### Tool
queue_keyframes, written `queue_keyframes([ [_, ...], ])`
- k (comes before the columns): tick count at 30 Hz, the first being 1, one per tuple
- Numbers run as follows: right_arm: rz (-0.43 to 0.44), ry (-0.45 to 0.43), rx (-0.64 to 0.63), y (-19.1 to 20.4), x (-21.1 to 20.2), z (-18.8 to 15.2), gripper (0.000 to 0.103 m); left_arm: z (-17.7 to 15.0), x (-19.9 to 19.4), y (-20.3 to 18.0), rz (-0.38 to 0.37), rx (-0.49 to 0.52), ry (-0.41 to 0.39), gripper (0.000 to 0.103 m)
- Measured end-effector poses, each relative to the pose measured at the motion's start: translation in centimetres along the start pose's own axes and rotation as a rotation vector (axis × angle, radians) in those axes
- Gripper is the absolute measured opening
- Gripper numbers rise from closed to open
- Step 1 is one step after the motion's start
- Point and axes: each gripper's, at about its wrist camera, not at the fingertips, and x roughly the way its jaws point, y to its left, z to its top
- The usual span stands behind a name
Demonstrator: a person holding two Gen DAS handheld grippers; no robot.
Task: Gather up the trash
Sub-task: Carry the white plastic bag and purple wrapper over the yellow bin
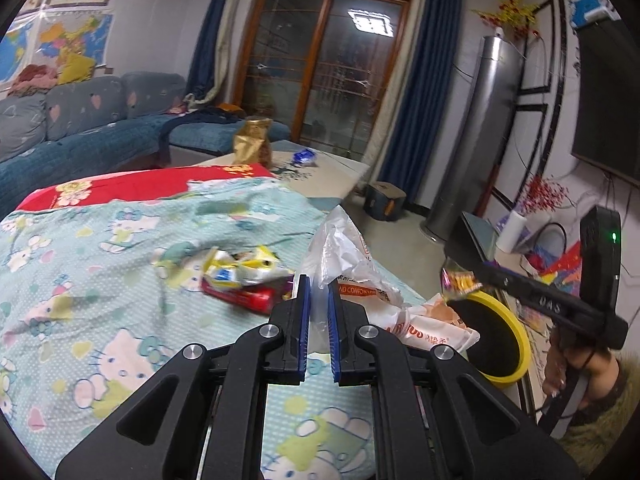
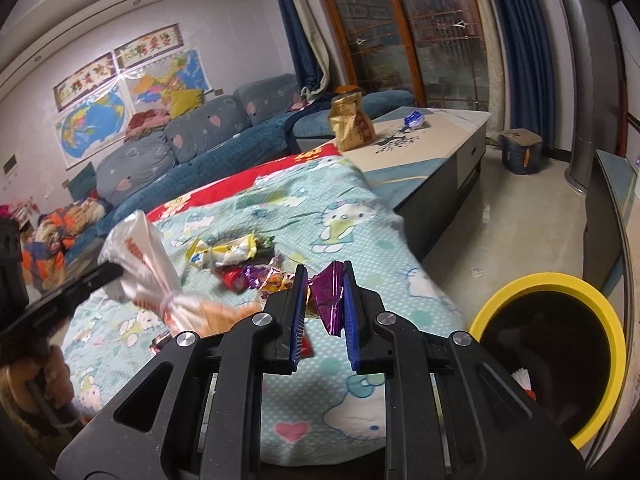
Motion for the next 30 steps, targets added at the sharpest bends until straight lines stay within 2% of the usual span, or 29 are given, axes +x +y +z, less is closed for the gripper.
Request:
queue_keyframes([
  [9, -0.055, -0.042, 0.065, -3.6, -1.4, 0.6, 0.012, -0.5, 2.3, -4.4, -0.063, 0.081, 0.037, 0.008],
  [18, -0.167, -0.095, 0.125, -8.2, -3.6, 0.6, 0.012, -0.6, 5.0, -9.6, -0.138, 0.161, 0.061, 0.008],
  [30, -0.298, -0.087, 0.25, -14.8, -5.1, -0.5, 0.012, -1.8, 9.1, -15.7, -0.211, 0.255, 0.106, 0.008],
])
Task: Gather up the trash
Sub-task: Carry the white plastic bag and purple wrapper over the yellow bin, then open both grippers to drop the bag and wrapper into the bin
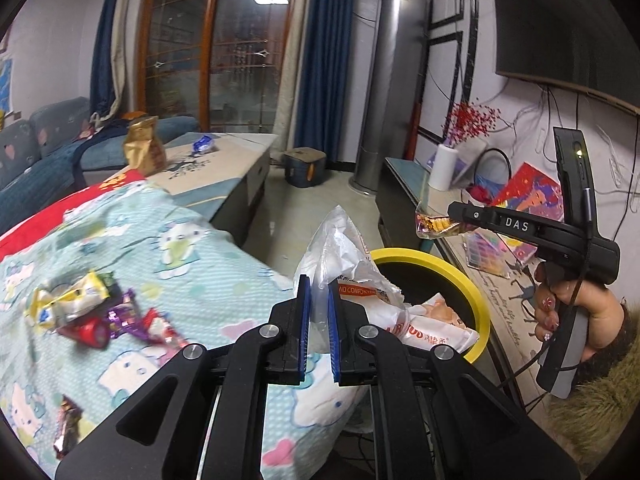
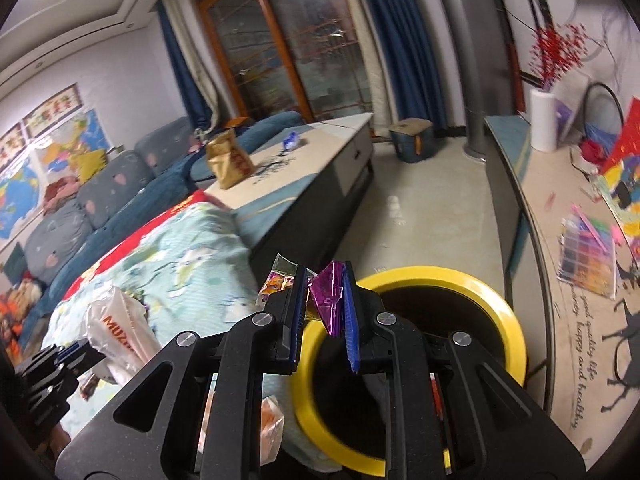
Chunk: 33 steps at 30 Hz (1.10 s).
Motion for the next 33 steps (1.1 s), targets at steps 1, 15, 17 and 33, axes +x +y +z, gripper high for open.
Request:
queue_keyframes([
  [1, -0.012, 0.003, 0.011, -0.6, 0.1, -0.1, 0.012, 0.0, 0.4, -0.3, -0.003, 0.007, 0.004, 0.008],
  [15, -0.086, 0.056, 0.114, -6.2, 1.5, -1.1, 0.012, -0.6, 7.5, -4.8, -0.049, 0.085, 0.098, 0.008],
  [17, -0.085, 0.069, 0.129, -6.7, 1.8, -1.3, 0.014, -0.8, 8.4, -5.3, -0.05, 0.089, 0.107, 0.009],
  [33, -0.095, 0.035, 0.12, -5.2, 1.3, -1.4, 0.062, -0.3, 6.5, -1.3, 0.006, -0.08, 0.003, 0.096],
])
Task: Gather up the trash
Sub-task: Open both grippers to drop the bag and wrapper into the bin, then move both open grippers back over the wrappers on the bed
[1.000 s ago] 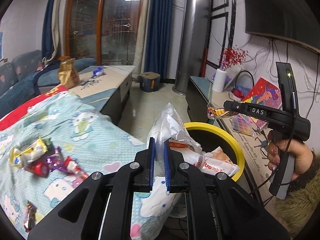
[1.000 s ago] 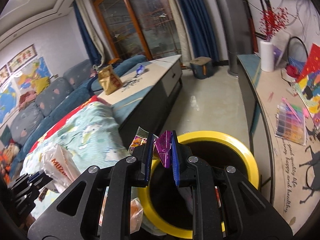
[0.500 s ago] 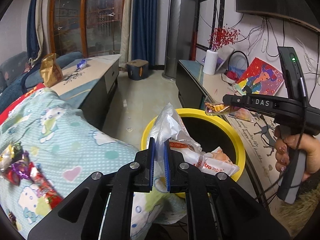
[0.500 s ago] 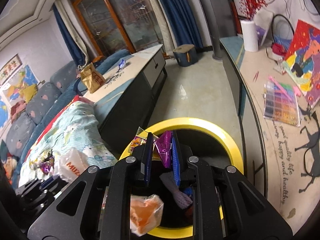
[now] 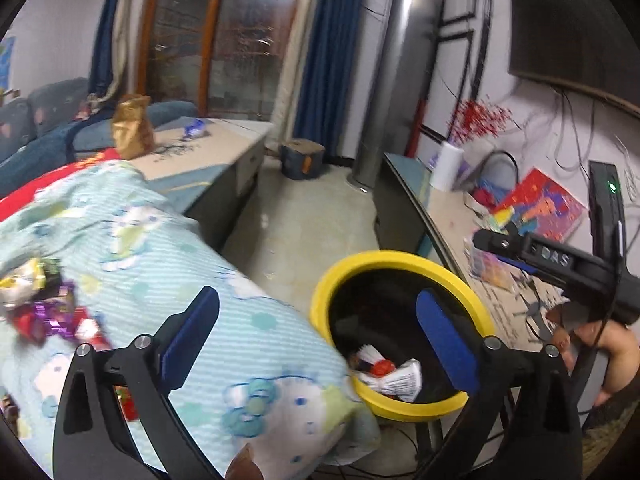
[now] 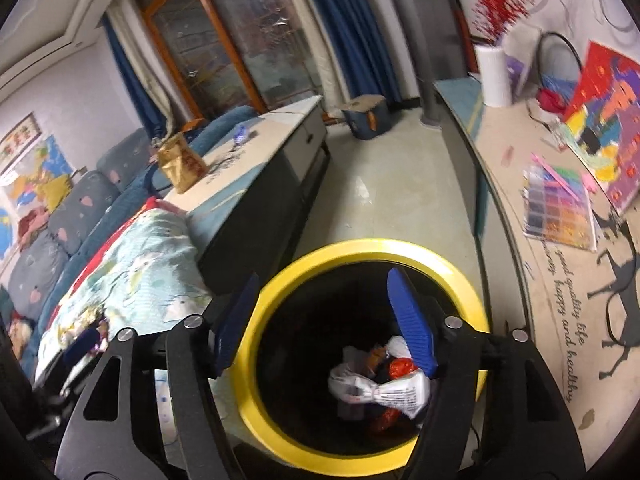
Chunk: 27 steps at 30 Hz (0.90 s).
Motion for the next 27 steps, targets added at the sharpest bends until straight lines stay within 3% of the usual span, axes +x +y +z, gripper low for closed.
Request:
queue_keyframes([
  [10, 0.122, -0.009, -0.152, 6.9, -1.2, -0.9, 0.066, 0.7, -4.8, 4.7, 0.126, -0.079, -0.097, 0.096],
  [27, 0.248, 0.014, -0.305, 13.8, -2.8, -3.2, 0.067, 0.6, -9.9, 10.1, 0.233, -0.174, -0.176, 0.096],
])
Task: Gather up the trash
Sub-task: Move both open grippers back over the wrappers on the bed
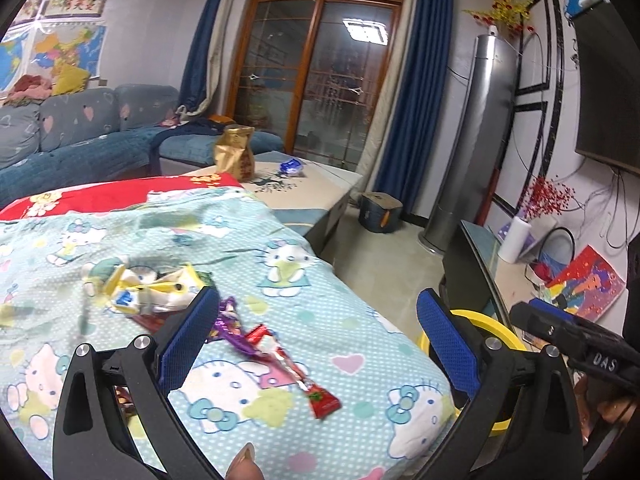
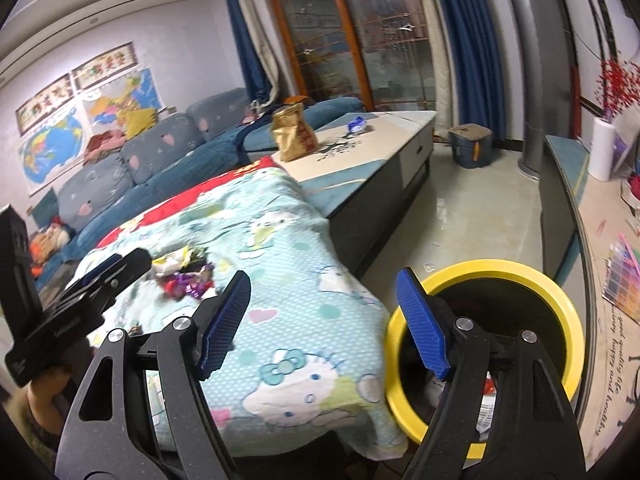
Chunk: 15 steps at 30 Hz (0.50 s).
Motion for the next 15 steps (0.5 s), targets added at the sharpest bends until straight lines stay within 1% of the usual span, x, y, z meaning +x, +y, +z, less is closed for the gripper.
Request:
queue_keyframes([
  [15, 0.081, 0.062, -0.114, 5.7, 1.4, -1.1, 0.067, 0.5, -1.4, 5.6, 0.088, -0.096, -0.032, 0.096],
])
